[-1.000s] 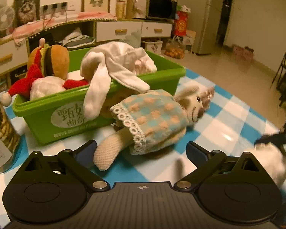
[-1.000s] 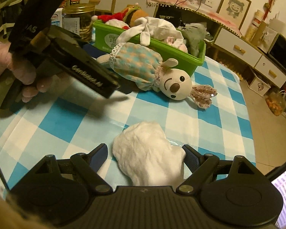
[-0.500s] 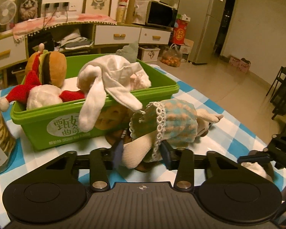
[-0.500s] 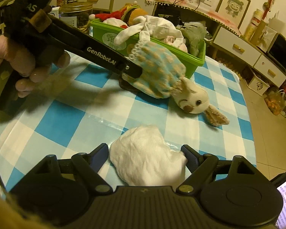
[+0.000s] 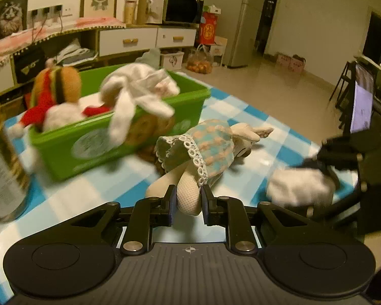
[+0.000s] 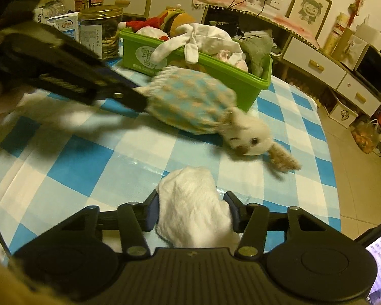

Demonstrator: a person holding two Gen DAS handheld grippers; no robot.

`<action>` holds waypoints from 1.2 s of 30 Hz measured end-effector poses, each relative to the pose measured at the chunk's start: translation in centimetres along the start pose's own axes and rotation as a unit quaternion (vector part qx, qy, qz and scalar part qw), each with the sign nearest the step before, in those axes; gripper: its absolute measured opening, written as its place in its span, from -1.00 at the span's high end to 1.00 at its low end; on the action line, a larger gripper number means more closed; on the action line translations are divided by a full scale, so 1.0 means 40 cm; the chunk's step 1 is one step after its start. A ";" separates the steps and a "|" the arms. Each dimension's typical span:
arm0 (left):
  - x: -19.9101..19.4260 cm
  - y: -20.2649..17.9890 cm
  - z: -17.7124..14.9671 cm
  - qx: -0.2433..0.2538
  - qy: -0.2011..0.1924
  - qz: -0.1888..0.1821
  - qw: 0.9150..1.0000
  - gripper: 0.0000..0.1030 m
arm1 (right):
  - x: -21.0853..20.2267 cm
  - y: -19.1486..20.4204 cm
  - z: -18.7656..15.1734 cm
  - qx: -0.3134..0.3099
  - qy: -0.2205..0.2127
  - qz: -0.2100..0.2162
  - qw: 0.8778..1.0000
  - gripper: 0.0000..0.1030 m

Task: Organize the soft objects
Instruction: 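Grasp rabbit doll with left tool while right tool grasps white cloth, then carry rabbit doll and white cloth over green tray and open both tools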

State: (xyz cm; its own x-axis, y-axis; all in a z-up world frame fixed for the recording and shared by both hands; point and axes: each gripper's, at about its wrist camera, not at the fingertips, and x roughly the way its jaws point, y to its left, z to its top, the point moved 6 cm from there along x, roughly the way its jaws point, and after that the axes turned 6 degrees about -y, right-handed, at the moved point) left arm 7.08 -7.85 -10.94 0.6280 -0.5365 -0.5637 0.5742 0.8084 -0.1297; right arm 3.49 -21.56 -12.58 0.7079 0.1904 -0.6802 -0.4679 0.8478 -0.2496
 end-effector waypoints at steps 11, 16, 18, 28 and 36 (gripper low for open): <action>-0.140 0.096 -0.109 0.006 0.043 0.004 0.999 0.62 | -0.004 0.021 0.019 0.020 -0.006 0.019 1.000 0.57; -0.161 0.085 -0.118 0.021 0.039 -0.008 0.999 -0.26 | 0.000 0.041 0.028 0.020 -0.004 0.028 0.999 0.49; -0.167 0.069 -0.105 0.036 0.020 -0.007 0.999 -0.43 | -0.002 0.041 0.029 0.020 0.000 0.031 0.999 0.39; -0.099 0.004 -0.048 0.082 -0.006 -0.002 0.997 -0.49 | -0.030 0.019 0.036 0.030 0.000 0.048 0.998 0.25; -0.042 -0.003 -0.059 0.095 0.031 0.028 0.995 0.15 | -0.014 0.040 0.012 0.003 0.021 0.043 0.999 0.27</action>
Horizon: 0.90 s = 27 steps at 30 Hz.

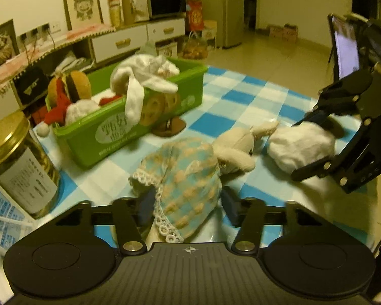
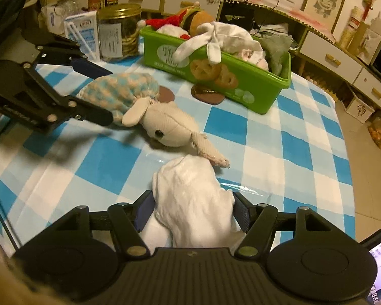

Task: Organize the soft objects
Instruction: 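Carry rabbit doll and white cloth over green tray and open both tools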

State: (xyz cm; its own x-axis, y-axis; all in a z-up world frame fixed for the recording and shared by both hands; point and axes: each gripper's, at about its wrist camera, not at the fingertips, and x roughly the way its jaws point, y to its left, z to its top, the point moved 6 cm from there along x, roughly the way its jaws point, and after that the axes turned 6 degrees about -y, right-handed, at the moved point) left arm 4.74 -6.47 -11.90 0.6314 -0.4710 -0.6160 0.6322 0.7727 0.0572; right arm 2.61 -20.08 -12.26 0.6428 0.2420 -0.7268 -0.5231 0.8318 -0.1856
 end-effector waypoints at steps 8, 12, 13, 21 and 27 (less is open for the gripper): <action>-0.021 0.009 -0.006 -0.024 0.001 0.000 1.000 0.80 | -0.010 -0.008 0.004 0.003 -0.007 0.001 1.000 0.73; -0.039 0.015 0.005 -0.056 -0.003 -0.004 0.998 0.91 | -0.024 -0.012 0.013 0.008 -0.016 0.000 1.000 0.79; -0.044 0.016 0.009 -0.064 -0.005 -0.006 0.998 0.92 | -0.027 -0.011 0.016 0.010 -0.018 0.000 1.000 0.80; -0.089 0.015 0.062 -0.110 -0.032 -0.017 0.993 0.97 | -0.060 -0.028 0.051 0.042 -0.034 -0.010 0.998 0.82; -0.114 0.038 0.107 -0.152 -0.056 -0.007 0.987 0.97 | -0.080 -0.051 0.098 0.081 -0.047 -0.023 0.995 0.82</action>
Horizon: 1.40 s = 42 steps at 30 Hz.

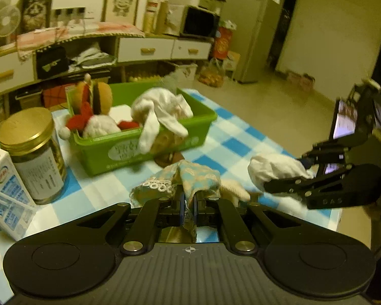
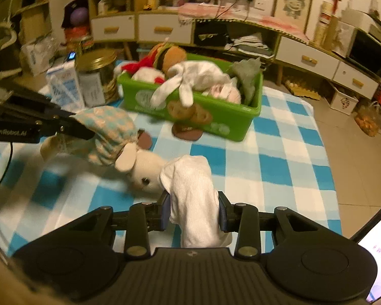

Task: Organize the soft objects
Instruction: 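Carry rabbit doll and white cloth over green tray and open both tools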

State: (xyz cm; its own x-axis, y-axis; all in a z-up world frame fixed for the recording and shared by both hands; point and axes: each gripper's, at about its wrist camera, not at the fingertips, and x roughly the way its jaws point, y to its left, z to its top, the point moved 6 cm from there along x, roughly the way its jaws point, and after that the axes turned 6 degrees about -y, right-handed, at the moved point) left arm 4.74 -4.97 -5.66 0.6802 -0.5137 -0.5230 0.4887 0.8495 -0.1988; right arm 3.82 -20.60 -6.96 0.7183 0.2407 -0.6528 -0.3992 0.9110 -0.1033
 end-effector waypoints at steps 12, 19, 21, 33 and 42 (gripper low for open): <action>-0.034 0.044 0.140 -0.074 -0.087 0.027 0.993 0.98 | 0.015 -0.054 0.129 0.107 -0.009 -0.031 0.994 0.82; -0.028 0.098 0.215 -0.127 -0.134 0.068 0.980 0.98 | 0.036 -0.109 0.204 0.195 -0.025 -0.039 0.980 0.82; -0.025 0.111 0.236 -0.138 -0.147 0.081 0.976 0.98 | 0.049 -0.121 0.223 0.215 -0.031 -0.042 0.975 0.82; 0.086 0.150 0.334 -0.154 -0.174 0.143 0.962 0.98 | 0.168 -0.193 0.286 0.297 -0.059 -0.060 0.951 0.81; 0.249 0.174 0.336 -0.142 -0.120 0.152 0.971 0.97 | 0.275 -0.220 0.279 0.335 -0.063 -0.069 0.938 0.80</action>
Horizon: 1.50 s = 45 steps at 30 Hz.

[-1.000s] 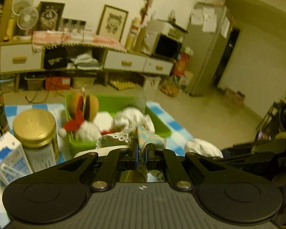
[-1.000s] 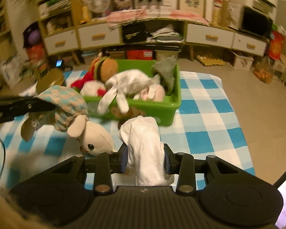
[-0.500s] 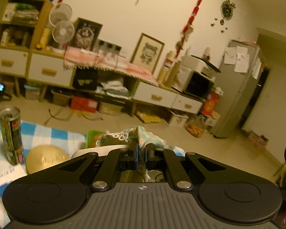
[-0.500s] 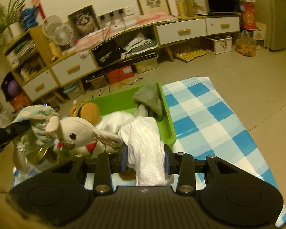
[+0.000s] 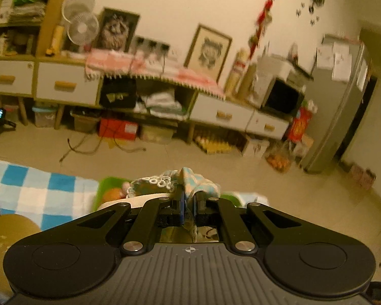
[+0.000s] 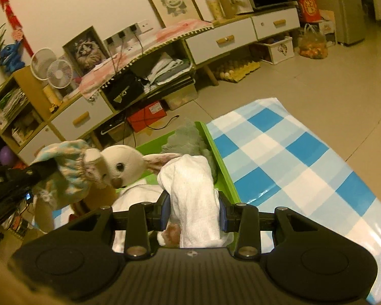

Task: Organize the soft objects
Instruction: 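Carry rabbit doll and white cloth over green tray and open both tools, then move left tool to round brown coaster and grasp it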

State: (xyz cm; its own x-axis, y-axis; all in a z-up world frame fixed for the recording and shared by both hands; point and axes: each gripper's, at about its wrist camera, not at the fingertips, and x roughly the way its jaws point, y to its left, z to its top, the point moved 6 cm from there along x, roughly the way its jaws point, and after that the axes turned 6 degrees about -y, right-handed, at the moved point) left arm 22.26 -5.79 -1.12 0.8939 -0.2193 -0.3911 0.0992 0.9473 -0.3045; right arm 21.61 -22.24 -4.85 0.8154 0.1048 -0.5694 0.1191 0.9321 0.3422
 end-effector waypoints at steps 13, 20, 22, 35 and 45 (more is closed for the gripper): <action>0.066 0.033 -0.087 0.014 0.065 0.015 0.998 0.88 | 0.035 0.012 -0.023 -0.015 0.000 -0.009 1.000 0.73; 0.043 0.006 -0.059 0.031 0.056 0.004 0.998 0.54 | 0.019 0.022 -0.013 -0.012 -0.002 -0.001 1.000 0.57; 0.031 0.004 -0.052 0.037 0.051 0.005 0.998 0.28 | 0.010 0.024 -0.008 -0.008 -0.003 0.005 1.000 0.47; -0.093 0.010 -0.059 0.073 0.049 -0.005 0.996 -0.58 | -0.082 0.017 0.008 -0.015 -0.017 0.018 1.000 0.09; -0.188 0.039 -0.112 0.076 0.067 -0.004 0.995 -0.88 | -0.149 0.018 -0.026 -0.060 -0.012 0.025 0.998 -0.01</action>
State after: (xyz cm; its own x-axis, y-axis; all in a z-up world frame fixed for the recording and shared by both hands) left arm 13.75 -3.71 -2.56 0.8275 -0.2473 -0.5040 0.1809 0.9673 -0.1776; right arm 16.25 -21.85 -2.00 0.8325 0.1448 -0.5349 0.0104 0.9610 0.2763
